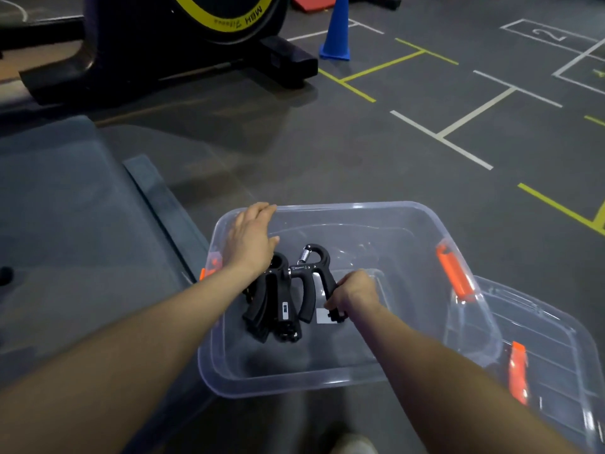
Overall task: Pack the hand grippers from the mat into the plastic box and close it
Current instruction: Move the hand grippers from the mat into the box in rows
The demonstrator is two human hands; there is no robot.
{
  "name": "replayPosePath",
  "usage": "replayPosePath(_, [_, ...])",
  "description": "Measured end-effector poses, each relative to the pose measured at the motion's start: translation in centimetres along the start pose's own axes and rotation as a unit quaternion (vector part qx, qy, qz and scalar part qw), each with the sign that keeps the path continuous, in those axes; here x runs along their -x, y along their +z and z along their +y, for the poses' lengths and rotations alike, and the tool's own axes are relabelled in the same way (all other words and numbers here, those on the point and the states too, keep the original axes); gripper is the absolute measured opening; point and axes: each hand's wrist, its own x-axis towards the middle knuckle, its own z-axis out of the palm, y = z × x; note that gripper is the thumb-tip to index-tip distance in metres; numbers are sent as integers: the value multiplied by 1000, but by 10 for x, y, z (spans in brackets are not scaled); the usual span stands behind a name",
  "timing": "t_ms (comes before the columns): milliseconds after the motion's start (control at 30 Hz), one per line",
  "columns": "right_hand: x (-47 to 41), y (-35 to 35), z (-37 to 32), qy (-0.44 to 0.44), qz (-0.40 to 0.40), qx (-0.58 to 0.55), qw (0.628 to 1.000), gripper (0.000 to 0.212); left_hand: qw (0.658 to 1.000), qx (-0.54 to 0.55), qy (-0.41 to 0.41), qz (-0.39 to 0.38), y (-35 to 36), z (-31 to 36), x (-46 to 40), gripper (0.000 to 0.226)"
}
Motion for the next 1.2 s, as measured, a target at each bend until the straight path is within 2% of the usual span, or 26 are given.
replayPosePath(200, [-21, 14, 14, 42, 24, -63, 997, 36, 1000, 5, 5, 28, 12, 0, -6, 60])
replayPosePath(333, [-29, 14, 27, 73, 28, -69, 995, 31, 999, 13, 5, 50, 12, 4, -4, 57])
replayPosePath(667, [-22, 29, 31, 69, 36, -32, 996, 36, 997, 21, 18, 72, 7, 7, 3, 52])
replayPosePath(867, [-38, 33, 39, 39, 62, -61, 995, 23, 998, 20, 21, 64, 6, 6, 4, 54])
replayPosePath(1033, [-44, 32, 34, -7, 26, -129, 991, 42, 999, 14, 31, 32, 6, 0, -1, 59])
replayPosePath(1200, [-32, 21, 11, -76, 18, -199, 977, 49, 998, 29, 29, -38, 1, -7, -8, 65])
